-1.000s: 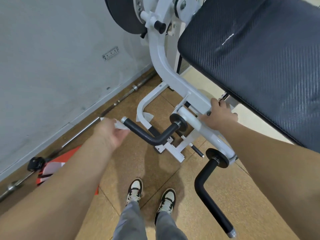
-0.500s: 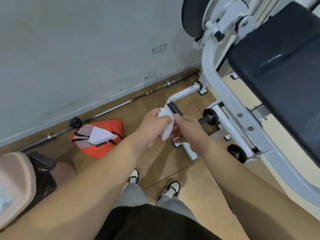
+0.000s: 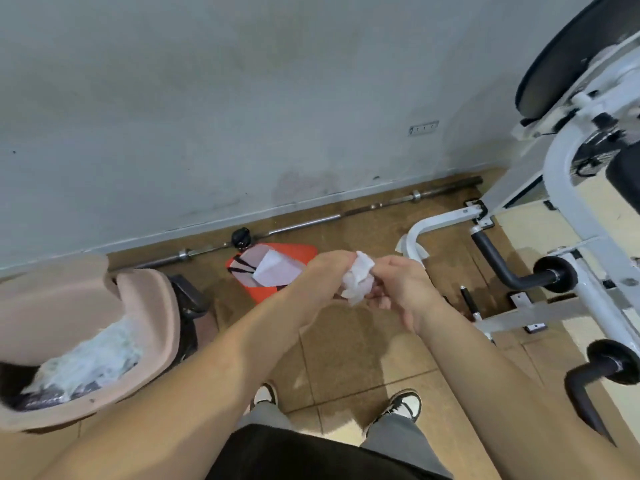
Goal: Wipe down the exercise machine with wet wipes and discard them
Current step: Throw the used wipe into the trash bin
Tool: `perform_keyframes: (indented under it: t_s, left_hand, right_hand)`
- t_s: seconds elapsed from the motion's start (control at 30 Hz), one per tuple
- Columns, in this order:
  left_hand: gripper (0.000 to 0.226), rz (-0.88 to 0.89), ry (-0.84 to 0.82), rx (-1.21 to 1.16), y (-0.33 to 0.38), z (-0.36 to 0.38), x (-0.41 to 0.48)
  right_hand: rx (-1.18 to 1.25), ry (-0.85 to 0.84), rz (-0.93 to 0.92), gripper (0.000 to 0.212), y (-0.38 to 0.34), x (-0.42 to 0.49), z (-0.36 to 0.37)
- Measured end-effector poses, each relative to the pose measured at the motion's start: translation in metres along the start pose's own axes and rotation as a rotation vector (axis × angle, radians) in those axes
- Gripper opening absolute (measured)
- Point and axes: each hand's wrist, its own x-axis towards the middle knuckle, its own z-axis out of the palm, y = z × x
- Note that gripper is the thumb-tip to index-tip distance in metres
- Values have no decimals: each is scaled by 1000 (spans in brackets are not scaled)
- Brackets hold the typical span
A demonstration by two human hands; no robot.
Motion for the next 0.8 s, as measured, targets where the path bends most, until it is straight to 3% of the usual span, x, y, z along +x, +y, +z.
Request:
perform_keyframes:
  t_s: [0.1,0.3,0.4,0.5,0.57,0.67,0.8]
  left_hand:
    - [17,122,91,106,-18,-68,-19]
    - [15,93,319,79,-63,-161,-57]
    - [12,28,398,-22,-82,-199,-64]
    - [7,-47,401,-114,-100,-238,-61]
    - [20,-31,439,-70,-117,-267,-59]
    - [16,-61,594,55,-145,-313,-58]
    - [21,-222,839,121,-190,-369,-67]
  right_hand:
    - [39,-37,4,21,9,-2,76]
    - [-56,-128,48,18,30,-6,193]
    - [-156,-119,51,9,43,4,237]
    - [-257,-134,84,15,51,16,283]
    - [-313,-189,116,16,52,22,312]
    - [-425,-271,210,20,59,32,349]
    - [-610,-312,156,22,84,37,388]
